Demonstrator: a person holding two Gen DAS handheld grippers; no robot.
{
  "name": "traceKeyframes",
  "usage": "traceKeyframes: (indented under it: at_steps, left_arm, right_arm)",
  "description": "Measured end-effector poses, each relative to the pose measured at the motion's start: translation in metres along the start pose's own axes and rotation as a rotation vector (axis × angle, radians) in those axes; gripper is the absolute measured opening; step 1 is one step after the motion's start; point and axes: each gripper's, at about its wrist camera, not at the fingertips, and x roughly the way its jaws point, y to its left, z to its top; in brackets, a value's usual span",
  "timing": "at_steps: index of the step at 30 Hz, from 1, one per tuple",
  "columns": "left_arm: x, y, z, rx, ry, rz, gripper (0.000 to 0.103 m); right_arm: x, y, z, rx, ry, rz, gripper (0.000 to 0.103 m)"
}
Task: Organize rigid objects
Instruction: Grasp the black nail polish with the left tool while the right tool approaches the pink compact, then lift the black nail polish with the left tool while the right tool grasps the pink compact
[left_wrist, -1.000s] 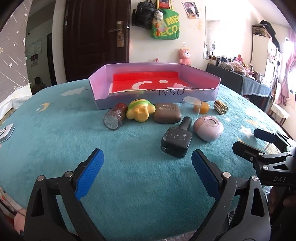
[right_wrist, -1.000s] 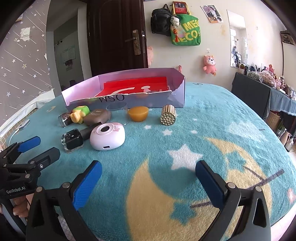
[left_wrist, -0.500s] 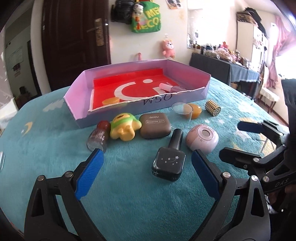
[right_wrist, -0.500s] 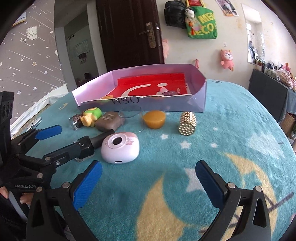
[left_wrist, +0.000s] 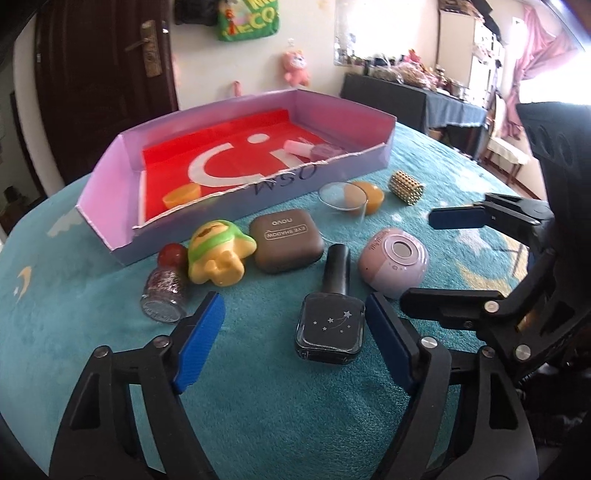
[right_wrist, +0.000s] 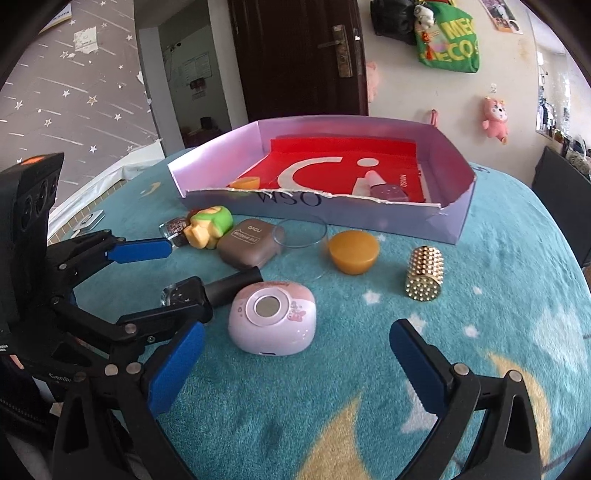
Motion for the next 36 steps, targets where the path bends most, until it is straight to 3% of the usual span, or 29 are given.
traceKeyframes:
  at_steps: [7,15,20,22,24,27,36]
  left_arm:
    - [0.008,0.0,0.005,0.041,0.041,-0.056,0.066]
    - [0.017,0.0,0.007,0.041,0.064,-0.047,0.064]
    - [0.019,0.0,0.008,0.029,0.066,-0.055,0.05]
    - [0.019,0.0,0.008,0.027,0.065,-0.059,0.047]
    - [0.018,-0.001,0.008,0.024,0.062,-0.072,0.037]
    - [0.017,-0.003,0.008,0.028,0.053,-0.065,0.037]
    - [-0.001,-0.002,0.011,0.004,-0.012,-0.067,0.037]
  right_arm:
    - [0.012,0.0,0.01,-0.013,0.063,0.047,0.095]
    - [0.022,-0.003,0.017,-0.033,0.106,0.054,0.085]
    - [0.024,0.001,0.017,-0.056,0.11,0.05,0.082]
    - [0.023,0.003,0.016,-0.072,0.111,0.046,0.077]
    - [0.023,0.006,0.016,-0.089,0.107,0.052,0.07]
    - [0.022,0.011,0.014,-0.11,0.101,0.055,0.058]
    - [0.007,0.006,0.015,-0.079,0.061,0.059,0.057]
